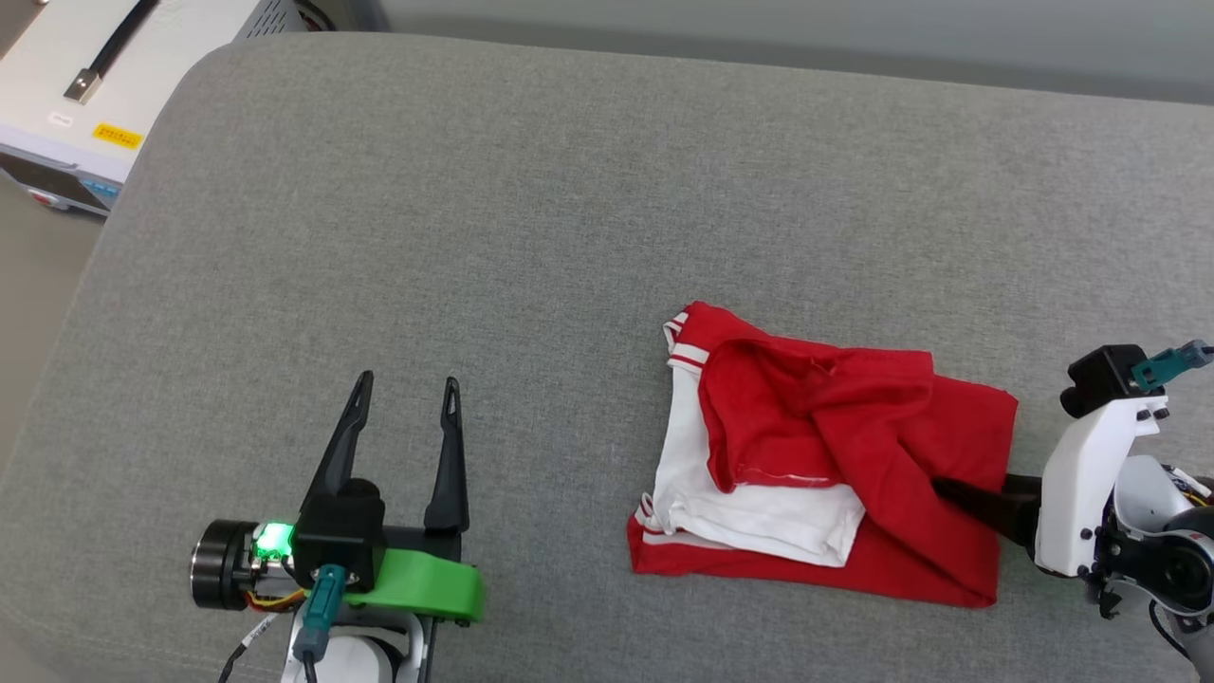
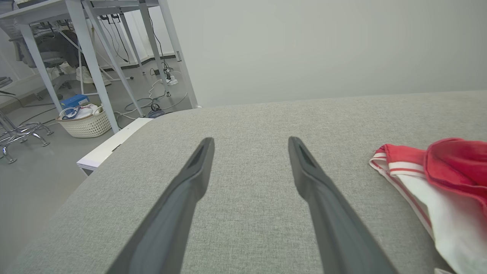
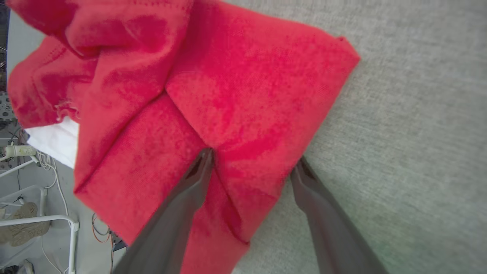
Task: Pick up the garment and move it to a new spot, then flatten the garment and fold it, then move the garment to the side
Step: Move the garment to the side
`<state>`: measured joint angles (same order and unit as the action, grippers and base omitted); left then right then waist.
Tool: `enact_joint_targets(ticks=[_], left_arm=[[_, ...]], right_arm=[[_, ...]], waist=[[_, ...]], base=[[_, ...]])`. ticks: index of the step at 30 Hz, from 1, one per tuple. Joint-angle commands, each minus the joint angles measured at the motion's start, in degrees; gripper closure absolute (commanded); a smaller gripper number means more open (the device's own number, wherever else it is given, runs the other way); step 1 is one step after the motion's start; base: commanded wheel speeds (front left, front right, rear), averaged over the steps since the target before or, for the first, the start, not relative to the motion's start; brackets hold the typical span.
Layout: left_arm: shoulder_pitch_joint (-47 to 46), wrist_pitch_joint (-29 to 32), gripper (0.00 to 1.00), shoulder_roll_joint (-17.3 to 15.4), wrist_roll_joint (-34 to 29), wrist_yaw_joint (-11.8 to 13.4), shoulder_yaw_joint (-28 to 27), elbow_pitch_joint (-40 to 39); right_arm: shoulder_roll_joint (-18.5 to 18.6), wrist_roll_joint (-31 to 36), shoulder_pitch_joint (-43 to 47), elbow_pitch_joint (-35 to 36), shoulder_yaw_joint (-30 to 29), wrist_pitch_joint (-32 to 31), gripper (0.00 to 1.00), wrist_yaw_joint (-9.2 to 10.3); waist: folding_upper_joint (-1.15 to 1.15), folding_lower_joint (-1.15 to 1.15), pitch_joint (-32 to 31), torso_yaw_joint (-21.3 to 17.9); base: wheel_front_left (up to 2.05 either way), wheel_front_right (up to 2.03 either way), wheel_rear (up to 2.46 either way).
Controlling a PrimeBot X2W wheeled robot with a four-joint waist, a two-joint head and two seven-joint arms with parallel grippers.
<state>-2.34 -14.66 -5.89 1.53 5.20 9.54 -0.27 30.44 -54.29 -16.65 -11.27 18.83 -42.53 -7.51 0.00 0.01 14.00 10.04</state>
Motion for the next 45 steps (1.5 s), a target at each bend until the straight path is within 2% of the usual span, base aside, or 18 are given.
enact_joint_targets(ticks=[1, 10, 11, 12, 20, 25, 35, 40, 45], left_arm=[[-1.1, -0.3, 0.0, 0.2, -0.4, -0.3, 0.1, -0.1], [-2.1, -0.3, 0.0, 0.7, -0.4, -0.2, 0.4, -0.1], [-2.2, -0.3, 0.0, 0.7, -0.4, -0.1, 0.4, 0.0], [-2.2, -0.3, 0.0, 0.8, -0.3, -0.1, 0.4, 0.0], [-1.5, -0.3, 0.0, 1.0, -0.2, 0.1, 0.3, 0.6], [-0.5, -0.3, 0.0, 1.1, -0.1, -0.1, 0.4, 0.9], [1.0, -0.3, 0.0, 0.8, 0.1, -0.4, -0.5, 0.8], [0.7, -0.3, 0.0, 0.6, -0.2, -0.5, -0.7, 0.6], [-0.2, -0.3, 0.0, 0.2, -0.6, -0.6, -0.8, 0.1]], right_arm=[[-1.0, -1.0, 0.1, -1.0, 1.5, 0.3, 0.0, 0.02], [-1.6, -2.8, -1.3, -3.1, 7.7, 4.7, 0.0, 0.02], [-1.4, -2.9, -1.6, -3.1, 8.0, 5.5, 0.57, 0.02], [-1.0, -2.9, -2.0, -3.1, 8.3, 6.6, 1.0, 0.02], [3.7, -1.0, -5.6, 0.0, 10.6, 15.1, 1.0, 0.02], [7.0, 0.0, -7.4, 3.6, 11.8, 17.9, 1.0, 0.02], [14.3, 4.6, -12.0, 9.7, 13.6, 18.7, 1.0, 0.02], [16.0, 5.5, -13.7, 10.9, 13.0, 18.5, 1.0, 0.02], [17.0, 5.3, -14.2, 9.8, 11.5, 18.7, 1.0, 0.02]], waist=[[0.0, -0.01, 1.2, 0.9], [0.0, -0.01, 2.9, 1.3], [0.0, -0.01, 2.9, 1.3], [0.0, -0.01, 2.9, 1.2], [0.0, -0.01, 0.9, -0.4], [0.0, -0.01, -1.0, -2.7], [0.0, -0.01, -2.6, -11.2], [0.0, -0.01, -1.9, -15.5], [0.0, -0.01, 0.2, -17.9]], base=[[0.0, 0.0, 0.0], [0.0, 0.0, 0.0], [0.0, 0.0, 0.0], [0.0, 0.0, 0.0], [0.0, 0.0, 0.0], [0.0, 0.0, 0.0], [0.0, 0.0, 0.0], [0.0, 0.0, 0.0], [0.0, 0.0, 0.0]])
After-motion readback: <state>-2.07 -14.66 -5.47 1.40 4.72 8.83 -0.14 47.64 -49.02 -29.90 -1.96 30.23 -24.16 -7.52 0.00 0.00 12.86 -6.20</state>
